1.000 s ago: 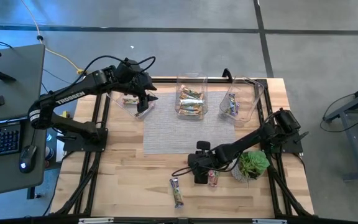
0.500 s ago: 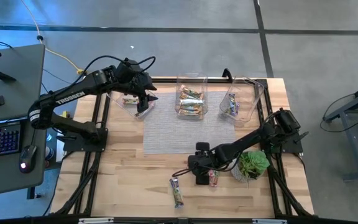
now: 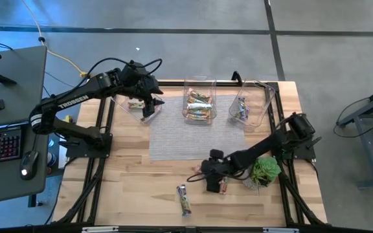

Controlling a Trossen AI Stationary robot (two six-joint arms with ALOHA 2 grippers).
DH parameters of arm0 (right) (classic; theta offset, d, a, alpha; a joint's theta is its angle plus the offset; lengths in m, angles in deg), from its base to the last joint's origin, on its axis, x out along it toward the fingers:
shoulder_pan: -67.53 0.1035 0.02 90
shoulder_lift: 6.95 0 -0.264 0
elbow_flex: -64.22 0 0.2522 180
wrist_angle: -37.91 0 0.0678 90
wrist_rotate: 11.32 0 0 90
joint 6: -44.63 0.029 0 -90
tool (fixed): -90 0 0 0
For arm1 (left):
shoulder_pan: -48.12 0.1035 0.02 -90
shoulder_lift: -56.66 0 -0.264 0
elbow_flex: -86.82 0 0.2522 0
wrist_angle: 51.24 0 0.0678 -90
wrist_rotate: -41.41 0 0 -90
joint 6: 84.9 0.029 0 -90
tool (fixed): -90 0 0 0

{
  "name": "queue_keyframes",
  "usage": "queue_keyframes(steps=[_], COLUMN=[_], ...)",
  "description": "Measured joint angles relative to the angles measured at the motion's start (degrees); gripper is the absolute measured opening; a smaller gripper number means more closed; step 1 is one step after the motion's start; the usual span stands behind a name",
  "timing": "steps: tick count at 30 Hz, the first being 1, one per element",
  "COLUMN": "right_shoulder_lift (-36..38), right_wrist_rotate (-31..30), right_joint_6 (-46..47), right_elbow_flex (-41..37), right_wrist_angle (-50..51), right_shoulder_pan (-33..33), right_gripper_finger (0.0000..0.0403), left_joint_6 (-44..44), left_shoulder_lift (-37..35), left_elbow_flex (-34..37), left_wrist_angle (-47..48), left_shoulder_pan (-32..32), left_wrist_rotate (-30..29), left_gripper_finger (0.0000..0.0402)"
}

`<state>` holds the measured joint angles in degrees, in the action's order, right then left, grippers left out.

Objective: Pick and place Granola Bars by type
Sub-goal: Put the red granola bar into the left transparent bin

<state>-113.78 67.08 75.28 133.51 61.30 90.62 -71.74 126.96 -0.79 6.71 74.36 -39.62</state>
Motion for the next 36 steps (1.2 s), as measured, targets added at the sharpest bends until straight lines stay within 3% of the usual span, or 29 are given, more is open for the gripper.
queue_keyframes(steps=[6,11,20,26,32,36], right_shoulder_lift=[0.14,-0.21,-0.69,-0.76,-0.69,-1.66], right_wrist_rotate=[-0.85,-1.11,1.1,-2.51,-4.36,-3.92], right_joint_6=[0.36,-0.19,-7.71,-14.04,-31.52,-36.78], right_elbow_flex=[-5.56,-4.88,-1.51,4.64,13.53,21.72], right_wrist_angle=[-8.96,-10.67,-10.41,-13.25,-25.62,-29.98], right_shoulder_pan=[0.33,-0.52,-4.31,-10.41,-17.5,-22.89], right_gripper_finger=[0.0201,0.0169,0.0113,0.0106,0.0105,0.0104], left_joint_6=[-0.05,-2.09,-4.97,-5.11,-6.46,-8.49], left_shoulder_lift=[0.0,-1.03,-10.96,-17.97,-21.82,-22.51], left_elbow_flex=[0.0,0.02,0.02,0.02,0.88,2.36], left_wrist_angle=[0.95,1.11,5.27,11.72,15.6,15.58], left_shoulder_pan=[0.0,0.02,0.0,0.01,0.0,0.0], left_wrist_rotate=[-0.95,-2.81,-4.3,-4.37,-4.52,-4.87], left_gripper_finger=[0.0205,0.0205,0.0205,0.0205,0.0205,0.0205])
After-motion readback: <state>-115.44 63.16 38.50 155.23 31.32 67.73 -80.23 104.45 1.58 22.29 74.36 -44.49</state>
